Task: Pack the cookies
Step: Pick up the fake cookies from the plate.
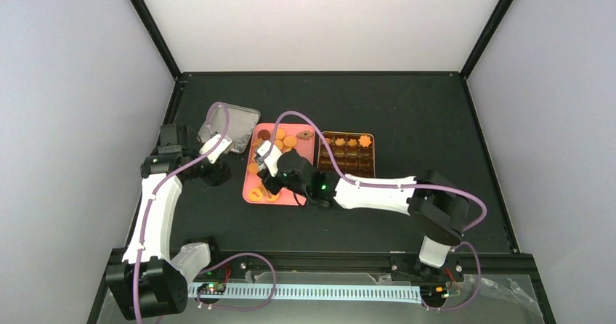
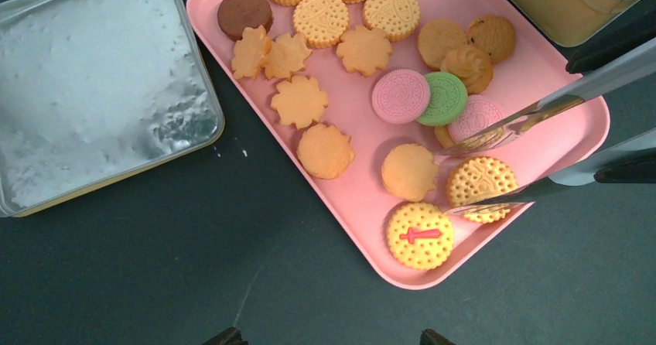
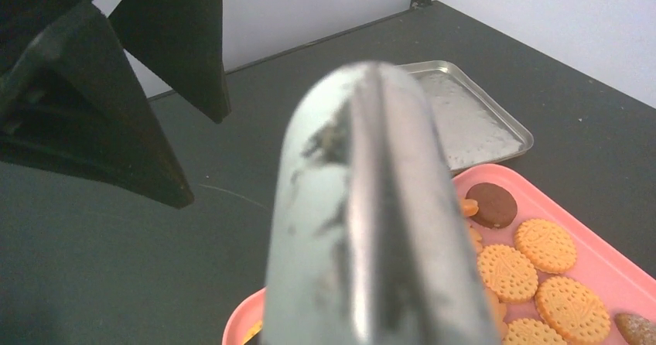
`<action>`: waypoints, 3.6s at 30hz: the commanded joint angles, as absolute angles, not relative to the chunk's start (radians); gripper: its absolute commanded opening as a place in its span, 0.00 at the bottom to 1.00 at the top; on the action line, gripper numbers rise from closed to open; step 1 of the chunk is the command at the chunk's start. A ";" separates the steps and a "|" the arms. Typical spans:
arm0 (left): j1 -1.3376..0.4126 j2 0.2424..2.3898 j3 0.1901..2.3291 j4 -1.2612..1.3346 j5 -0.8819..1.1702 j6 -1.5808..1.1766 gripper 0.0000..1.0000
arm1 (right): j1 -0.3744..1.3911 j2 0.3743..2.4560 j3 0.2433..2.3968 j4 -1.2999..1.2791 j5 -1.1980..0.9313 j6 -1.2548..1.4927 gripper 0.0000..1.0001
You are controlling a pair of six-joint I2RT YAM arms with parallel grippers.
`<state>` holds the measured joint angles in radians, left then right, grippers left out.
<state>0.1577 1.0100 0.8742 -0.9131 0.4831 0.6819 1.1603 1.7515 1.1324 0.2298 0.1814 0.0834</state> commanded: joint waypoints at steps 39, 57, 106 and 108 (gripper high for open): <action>0.166 0.983 0.919 -0.947 0.510 0.715 0.60 | 1.138 1.537 0.987 0.247 0.139 0.257 0.02; 0.167 0.991 0.924 -0.946 0.502 0.716 0.60 | 1.057 1.703 1.144 0.225 0.258 0.086 0.35; 0.167 0.991 0.933 -0.964 0.523 0.714 0.60 | 0.920 1.637 1.094 0.234 0.209 0.174 0.01; 0.166 0.991 0.932 -0.963 0.521 0.715 0.60 | 0.918 1.637 1.086 0.235 0.206 0.178 0.01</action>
